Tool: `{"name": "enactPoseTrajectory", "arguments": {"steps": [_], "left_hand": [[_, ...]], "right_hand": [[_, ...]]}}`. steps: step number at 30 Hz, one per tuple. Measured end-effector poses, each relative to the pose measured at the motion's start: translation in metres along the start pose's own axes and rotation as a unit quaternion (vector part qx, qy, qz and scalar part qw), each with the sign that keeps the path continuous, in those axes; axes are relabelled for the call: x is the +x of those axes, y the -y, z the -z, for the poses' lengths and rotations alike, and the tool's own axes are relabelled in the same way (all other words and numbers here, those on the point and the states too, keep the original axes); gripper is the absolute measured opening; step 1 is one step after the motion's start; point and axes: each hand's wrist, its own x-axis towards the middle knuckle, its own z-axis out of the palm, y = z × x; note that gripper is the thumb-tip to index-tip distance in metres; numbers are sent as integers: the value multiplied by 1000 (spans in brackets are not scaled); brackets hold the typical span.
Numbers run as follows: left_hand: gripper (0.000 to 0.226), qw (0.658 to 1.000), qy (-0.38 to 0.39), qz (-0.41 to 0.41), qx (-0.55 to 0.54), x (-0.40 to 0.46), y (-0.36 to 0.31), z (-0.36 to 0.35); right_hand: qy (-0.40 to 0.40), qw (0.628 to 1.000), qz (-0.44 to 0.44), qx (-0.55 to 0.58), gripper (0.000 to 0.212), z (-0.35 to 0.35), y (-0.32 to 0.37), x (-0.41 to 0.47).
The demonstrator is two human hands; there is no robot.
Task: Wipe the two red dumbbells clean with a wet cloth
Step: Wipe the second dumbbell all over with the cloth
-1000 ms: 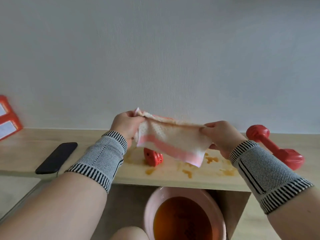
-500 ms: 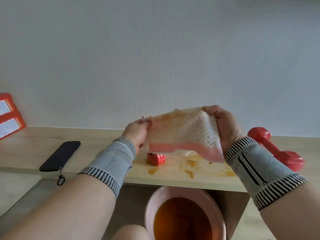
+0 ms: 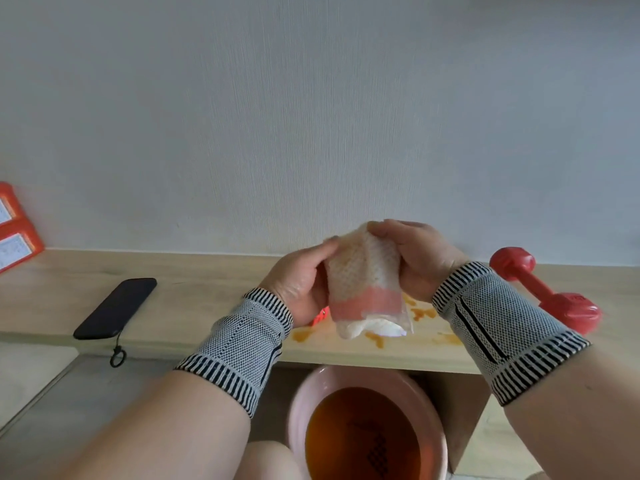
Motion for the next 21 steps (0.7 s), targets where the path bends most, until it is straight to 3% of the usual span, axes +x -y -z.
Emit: {"name": "enactPoseTrajectory", "arguments": {"steps": [3,5,8,10,12,16,18,20,21], "left_hand": [[44,1000,-12,-12,-3,5,1,1],[32,1000,3,-12,-27,5,-3,1],[35,999,25,4,-41,6,-7,-1],[40,999,17,14,-29,6,-7,-3],[43,1000,-3,16,-17,11,-7,-1],[35,999,-15,4,33,14,3,2],[52,994,-42,-2,98,16,16,1],[68,966,-117,-45,225,21,29,-1],[59,941,-165,-85,283,24,34,-1]], "right_hand": [[-108,984,38,-133,8,11,-5,3],[-171,967,73,-171,21,19,-10,5],[-64,991,27,-113,62,21,-18,-2],[7,995,-35,-97,72,21,-25,-8],[24,997,-57,-44,60,26,-30,-9],[-35,997,-60,20,46,39,-31,-7],[-55,996,-69,21,40,44,-34,-6],[-71,994,-83,34,35,47,-38,-7],[-75,992,-85,47,35,50,-40,-6]]}}
